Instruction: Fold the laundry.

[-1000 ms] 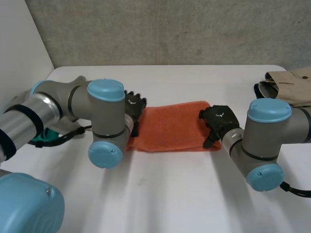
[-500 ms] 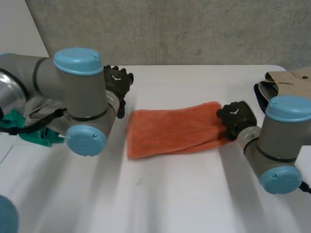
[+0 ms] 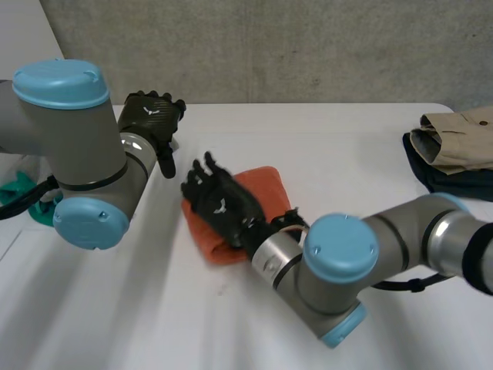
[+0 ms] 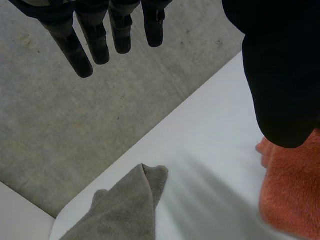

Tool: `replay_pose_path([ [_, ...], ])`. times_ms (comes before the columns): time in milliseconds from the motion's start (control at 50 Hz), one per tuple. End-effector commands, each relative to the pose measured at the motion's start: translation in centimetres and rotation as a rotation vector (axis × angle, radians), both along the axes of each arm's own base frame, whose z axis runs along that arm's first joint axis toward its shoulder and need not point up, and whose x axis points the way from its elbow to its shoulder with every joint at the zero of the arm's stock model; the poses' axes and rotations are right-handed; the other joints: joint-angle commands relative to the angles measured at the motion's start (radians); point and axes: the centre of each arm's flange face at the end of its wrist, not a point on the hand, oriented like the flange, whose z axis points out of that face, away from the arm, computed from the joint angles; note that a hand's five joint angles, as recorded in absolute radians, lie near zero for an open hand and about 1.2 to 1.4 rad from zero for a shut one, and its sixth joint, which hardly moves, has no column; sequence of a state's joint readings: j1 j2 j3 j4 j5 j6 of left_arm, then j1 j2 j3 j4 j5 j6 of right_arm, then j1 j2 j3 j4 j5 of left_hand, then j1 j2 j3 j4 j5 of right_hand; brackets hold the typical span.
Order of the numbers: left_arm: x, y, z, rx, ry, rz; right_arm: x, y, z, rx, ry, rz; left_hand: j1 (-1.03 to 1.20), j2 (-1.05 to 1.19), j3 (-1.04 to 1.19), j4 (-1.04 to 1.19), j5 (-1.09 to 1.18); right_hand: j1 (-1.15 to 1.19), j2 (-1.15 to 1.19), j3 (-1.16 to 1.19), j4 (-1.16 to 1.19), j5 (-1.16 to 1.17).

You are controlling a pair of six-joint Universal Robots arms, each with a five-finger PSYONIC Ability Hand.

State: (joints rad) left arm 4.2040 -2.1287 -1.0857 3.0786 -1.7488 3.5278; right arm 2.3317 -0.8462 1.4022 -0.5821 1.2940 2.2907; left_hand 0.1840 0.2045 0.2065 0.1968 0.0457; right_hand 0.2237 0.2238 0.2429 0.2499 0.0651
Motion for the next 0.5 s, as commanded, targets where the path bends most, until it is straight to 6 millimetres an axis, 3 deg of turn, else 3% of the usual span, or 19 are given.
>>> replay_pose_path([
  [20,-0.5,-1.0,1.0,-0.043,0.054,-0.004,-4.2,-5.5,7.8,0.436,-0.401,-0.213,-0.009,-0.030,-0.032,-0.022,-0.046,-0.049,-0.049,-0.068,-0.075,-0.065],
  [80,-1.2,-1.0,1.2,-0.049,0.077,-0.017,-5.5,-7.0,8.7,0.609,-0.499,-0.246,-0.009,-0.030,-0.032,-0.022,-0.046,-0.049,-0.049,-0.068,-0.075,-0.065],
  [160,-2.6,-0.9,0.7,-0.038,0.107,-0.058,-6.2,-8.7,7.8,0.781,-0.489,-0.273,-0.009,-0.030,-0.032,-0.022,-0.046,-0.049,-0.049,-0.068,-0.075,-0.065],
  [240,-4.2,0.3,-1.0,0.051,0.108,-0.123,-6.0,-9.8,6.2,0.832,-0.388,-0.307,-0.009,-0.030,-0.032,-0.022,-0.046,-0.049,-0.049,-0.068,-0.075,-0.065],
  [380,-5.8,2.8,-5.7,0.259,0.046,-0.147,-5.2,-11.0,2.7,0.930,-0.247,-0.360,-0.009,-0.030,-0.032,-0.022,-0.046,-0.049,-0.049,-0.068,-0.075,-0.065],
  [500,-5.5,4.3,-8.3,0.379,-0.013,-0.081,-4.6,-10.5,0.4,0.976,-0.161,-0.370,-0.009,-0.030,-0.032,-0.022,-0.046,-0.049,-0.049,-0.068,-0.075,-0.065],
])
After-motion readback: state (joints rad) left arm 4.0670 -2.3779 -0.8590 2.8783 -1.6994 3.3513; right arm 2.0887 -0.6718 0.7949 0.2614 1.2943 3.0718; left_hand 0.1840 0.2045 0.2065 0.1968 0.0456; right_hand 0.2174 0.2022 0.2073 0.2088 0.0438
